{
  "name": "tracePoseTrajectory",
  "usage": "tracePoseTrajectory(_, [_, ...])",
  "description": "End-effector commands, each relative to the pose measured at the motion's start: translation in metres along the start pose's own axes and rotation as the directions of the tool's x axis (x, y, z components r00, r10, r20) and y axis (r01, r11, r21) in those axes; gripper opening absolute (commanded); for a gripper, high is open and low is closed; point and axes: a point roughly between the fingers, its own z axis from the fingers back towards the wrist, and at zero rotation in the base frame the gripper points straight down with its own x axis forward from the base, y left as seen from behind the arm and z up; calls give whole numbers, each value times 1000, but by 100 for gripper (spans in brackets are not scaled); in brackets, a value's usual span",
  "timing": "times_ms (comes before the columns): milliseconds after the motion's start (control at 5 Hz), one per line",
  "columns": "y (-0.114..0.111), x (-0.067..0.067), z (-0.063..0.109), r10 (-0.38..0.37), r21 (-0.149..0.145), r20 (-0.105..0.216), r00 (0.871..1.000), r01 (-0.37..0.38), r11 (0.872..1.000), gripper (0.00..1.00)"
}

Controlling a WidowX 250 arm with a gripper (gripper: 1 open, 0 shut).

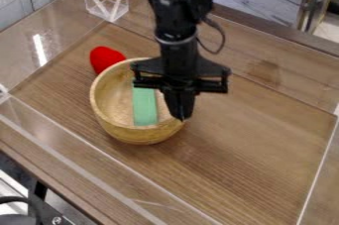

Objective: Remove the green stick from the brown bowl and put it on the table

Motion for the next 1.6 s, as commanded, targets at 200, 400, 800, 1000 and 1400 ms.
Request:
tracePoseTrajectory(200, [-19,-10,-24,-69,-5,23,997,69,998,0])
tracePoseTrajectory(400, [-20,-8,-26,-110,-12,19,994,110,994,0])
tracePoseTrajectory(800, [-31,-5,-17,-162,-23,8,987,162,986,0])
tracePoseTrajectory(1000, [-42,-3,-4,-178,-28,3,984,178,984,0])
tracePoseTrajectory(1400, [-28,-7,6,-108,-13,-21,994,108,994,100])
